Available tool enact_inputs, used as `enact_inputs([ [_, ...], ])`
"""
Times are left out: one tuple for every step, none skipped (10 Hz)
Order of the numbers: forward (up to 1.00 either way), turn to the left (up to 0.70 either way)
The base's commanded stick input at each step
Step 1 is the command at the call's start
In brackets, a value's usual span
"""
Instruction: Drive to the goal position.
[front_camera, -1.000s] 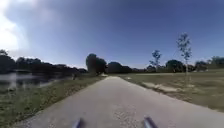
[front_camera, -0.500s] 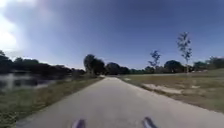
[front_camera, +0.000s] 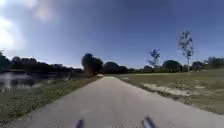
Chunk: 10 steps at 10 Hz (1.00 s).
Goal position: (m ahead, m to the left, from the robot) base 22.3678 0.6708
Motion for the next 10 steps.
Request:
enact_inputs([
  [0.70,0.00],
  [0.70,0.00],
  [0.70,0.00],
  [0.70,0.00],
  [0.70,0.00],
  [0.70,0.00],
  [0.70,0.00],
  [0.70,0.00],
  [0.70,0.00],
  [0.70,0.00],
])
